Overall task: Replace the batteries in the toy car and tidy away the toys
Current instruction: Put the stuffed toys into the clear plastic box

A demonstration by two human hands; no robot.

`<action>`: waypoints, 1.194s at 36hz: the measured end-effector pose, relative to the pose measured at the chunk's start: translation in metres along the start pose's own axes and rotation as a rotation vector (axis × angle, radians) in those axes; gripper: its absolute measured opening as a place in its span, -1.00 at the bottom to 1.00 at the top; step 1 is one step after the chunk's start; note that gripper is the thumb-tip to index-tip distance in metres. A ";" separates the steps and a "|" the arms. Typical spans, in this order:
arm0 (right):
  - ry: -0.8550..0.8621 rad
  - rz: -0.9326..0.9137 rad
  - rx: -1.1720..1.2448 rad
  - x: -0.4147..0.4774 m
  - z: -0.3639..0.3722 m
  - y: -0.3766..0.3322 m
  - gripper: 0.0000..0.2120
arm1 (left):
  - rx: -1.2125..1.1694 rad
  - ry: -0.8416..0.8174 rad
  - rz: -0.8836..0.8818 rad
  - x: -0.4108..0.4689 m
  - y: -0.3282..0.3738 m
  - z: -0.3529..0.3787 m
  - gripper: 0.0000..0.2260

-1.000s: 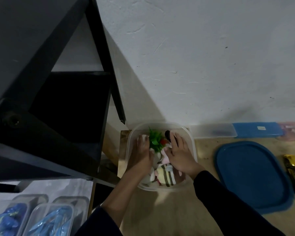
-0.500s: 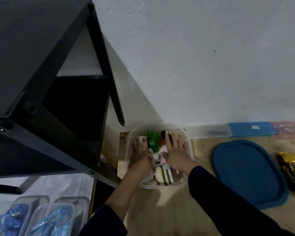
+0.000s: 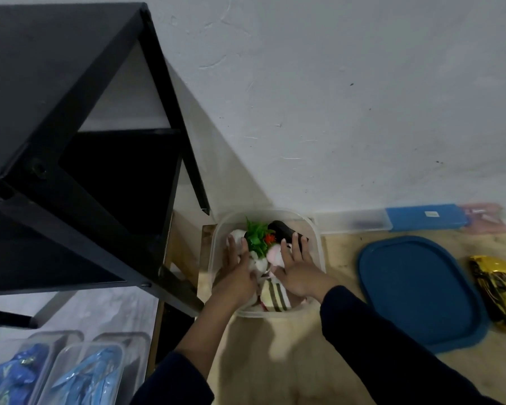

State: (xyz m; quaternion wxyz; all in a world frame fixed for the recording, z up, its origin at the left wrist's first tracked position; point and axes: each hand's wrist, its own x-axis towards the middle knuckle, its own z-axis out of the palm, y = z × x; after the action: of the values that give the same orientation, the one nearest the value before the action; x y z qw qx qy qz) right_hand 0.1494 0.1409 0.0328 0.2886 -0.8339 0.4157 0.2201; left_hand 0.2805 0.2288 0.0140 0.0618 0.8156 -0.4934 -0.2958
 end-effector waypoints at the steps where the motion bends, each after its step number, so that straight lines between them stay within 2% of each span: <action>1: 0.019 -0.004 -0.007 0.000 0.001 0.000 -0.35 | 0.024 0.026 -0.006 -0.001 0.001 0.001 -0.38; 8: 0.202 -0.109 -0.077 -0.008 0.004 0.004 -0.41 | 0.153 0.142 -0.057 -0.010 0.008 0.006 -0.45; 14: 0.335 -0.262 -0.142 -0.033 -0.005 0.024 -0.46 | 0.147 0.244 -0.096 -0.022 0.031 0.005 -0.44; 18: 0.412 -0.299 -0.106 -0.053 -0.017 0.053 -0.48 | 0.087 0.325 -0.095 -0.034 0.064 0.006 -0.44; 24: 0.471 -0.285 -0.060 -0.078 -0.035 0.122 -0.50 | 0.075 0.409 -0.001 -0.039 0.128 0.021 -0.48; 29: 0.486 -0.200 -0.042 -0.092 -0.043 0.189 -0.51 | 0.122 0.381 0.085 -0.035 0.186 0.050 -0.49; 34: 0.456 -0.101 -0.028 -0.100 -0.043 0.247 -0.47 | 0.110 0.299 0.096 -0.030 0.234 0.085 -0.52; 43: 0.418 0.052 0.063 -0.090 -0.028 0.316 -0.47 | 0.050 0.180 0.020 -0.016 0.257 0.148 -0.47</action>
State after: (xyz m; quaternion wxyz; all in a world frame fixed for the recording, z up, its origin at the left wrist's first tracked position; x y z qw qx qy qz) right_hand -0.1562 0.0192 0.0133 0.2163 -0.8411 0.4944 0.0367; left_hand -0.0031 0.1405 0.0005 0.0885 0.8351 -0.5014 -0.2084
